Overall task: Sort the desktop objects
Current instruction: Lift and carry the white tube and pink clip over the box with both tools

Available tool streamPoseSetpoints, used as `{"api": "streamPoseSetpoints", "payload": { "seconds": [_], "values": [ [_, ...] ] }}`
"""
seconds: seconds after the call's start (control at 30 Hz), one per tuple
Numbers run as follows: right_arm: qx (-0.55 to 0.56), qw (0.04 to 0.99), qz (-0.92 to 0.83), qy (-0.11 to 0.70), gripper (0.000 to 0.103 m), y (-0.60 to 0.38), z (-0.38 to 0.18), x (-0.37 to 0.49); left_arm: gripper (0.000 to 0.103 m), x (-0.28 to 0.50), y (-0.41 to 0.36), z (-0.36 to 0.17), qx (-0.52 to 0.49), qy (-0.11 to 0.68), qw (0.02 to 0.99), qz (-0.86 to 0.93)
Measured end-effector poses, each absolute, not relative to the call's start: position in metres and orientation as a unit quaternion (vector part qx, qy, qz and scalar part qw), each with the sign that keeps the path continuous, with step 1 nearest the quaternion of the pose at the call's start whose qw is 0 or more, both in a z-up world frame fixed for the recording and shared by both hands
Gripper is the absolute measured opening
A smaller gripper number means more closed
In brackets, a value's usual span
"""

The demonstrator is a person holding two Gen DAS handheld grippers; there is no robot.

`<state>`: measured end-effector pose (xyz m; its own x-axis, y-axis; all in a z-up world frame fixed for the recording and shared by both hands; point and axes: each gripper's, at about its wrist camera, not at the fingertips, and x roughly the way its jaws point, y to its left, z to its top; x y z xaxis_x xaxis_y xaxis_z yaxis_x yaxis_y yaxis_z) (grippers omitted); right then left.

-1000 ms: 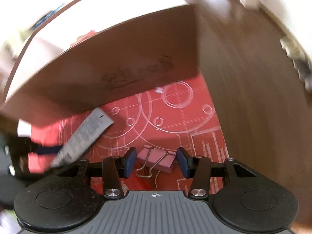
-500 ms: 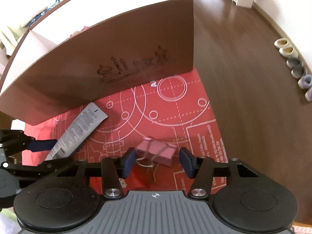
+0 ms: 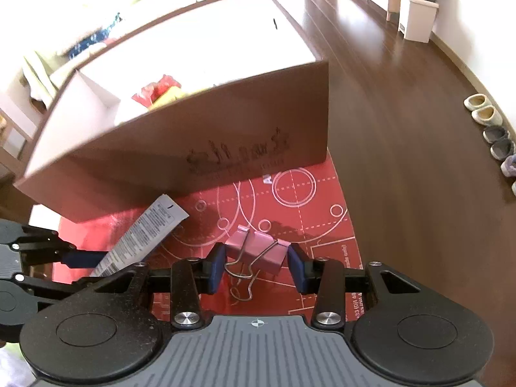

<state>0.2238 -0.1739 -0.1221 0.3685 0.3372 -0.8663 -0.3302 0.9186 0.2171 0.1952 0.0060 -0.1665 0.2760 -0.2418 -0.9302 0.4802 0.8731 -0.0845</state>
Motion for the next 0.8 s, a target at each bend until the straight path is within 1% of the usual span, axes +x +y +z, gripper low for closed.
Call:
{"api": "streamPoseSetpoints", "payload": {
  "seconds": [0.5,0.67,0.8],
  "values": [
    [0.056,0.844,0.246,0.474,0.041,-0.184,-0.082,0.208,0.025,0.183,0.020,-0.120,0.060,0.531,0.817,-0.218],
    [0.019,0.858,0.255,0.445,0.041,-0.179,-0.076,0.200,0.025,0.178,0.024,-0.110,0.051,0.523,0.823,-0.215],
    [0.034,0.849,0.266,0.454,0.041,-0.178,-0.082,0.201,0.025,0.176,0.023,-0.108,0.055,0.520,0.825,-0.212]
  ]
}}
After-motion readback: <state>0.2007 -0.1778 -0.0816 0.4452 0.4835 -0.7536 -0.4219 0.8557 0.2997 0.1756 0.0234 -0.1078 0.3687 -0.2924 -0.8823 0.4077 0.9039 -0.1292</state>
